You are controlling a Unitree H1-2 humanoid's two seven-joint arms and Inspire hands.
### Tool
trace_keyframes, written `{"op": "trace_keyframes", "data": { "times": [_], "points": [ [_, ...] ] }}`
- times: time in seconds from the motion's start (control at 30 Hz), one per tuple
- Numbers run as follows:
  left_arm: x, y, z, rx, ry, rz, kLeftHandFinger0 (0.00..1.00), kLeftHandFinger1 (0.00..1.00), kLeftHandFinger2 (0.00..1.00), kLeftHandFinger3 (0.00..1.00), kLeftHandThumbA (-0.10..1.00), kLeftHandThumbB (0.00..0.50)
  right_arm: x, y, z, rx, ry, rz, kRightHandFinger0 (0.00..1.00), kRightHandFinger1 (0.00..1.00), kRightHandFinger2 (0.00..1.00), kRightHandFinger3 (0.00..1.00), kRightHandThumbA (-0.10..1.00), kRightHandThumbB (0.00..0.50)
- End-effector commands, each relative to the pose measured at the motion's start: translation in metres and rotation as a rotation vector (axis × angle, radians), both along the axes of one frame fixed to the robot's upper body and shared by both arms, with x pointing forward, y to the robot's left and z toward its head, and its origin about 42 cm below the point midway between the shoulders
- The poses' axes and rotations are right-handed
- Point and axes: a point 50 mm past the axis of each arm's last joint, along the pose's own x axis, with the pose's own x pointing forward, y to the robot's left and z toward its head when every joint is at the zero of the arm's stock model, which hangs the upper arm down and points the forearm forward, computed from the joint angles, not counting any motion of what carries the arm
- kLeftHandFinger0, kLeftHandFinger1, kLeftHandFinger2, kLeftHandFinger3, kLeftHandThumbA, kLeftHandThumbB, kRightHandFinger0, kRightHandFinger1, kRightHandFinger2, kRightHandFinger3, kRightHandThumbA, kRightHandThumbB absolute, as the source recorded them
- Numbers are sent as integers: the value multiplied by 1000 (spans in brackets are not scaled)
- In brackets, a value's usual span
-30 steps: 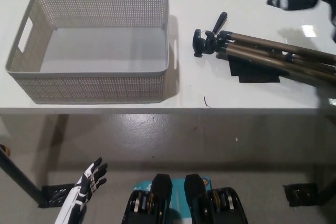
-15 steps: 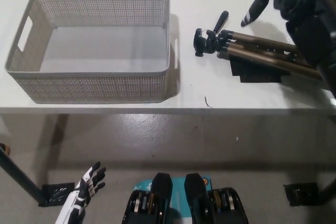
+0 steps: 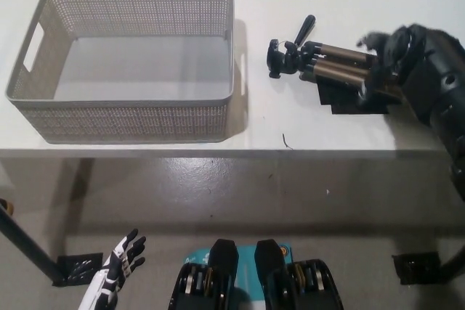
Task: The robot uses its right hand to pick the tripod on the desk and places it into a rectangular container on the left.
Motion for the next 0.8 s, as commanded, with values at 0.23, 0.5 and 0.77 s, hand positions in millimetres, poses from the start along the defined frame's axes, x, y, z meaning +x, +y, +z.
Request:
{"op": "trace_keyframes", "data": {
  "times": [0.23,0.5,0.77],
  "points": [
    [-2,1,8,-3,-53,-14,1000,1000,1000,1000,1000,265,-29,1,-87,-84,65,12,1000,1000,1000,1000,1000,495],
    [6,3,14,5,-72,-20,1000,1000,1000,1000,1000,252,-37,-13,-104,128,-322,-116,3,49,242,355,-98,177],
    [2,5,10,2,-73,-25,1000,1000,1000,1000,1000,230,-29,-16,-85,450,-447,-230,0,376,797,862,-100,139]
  ]
}}
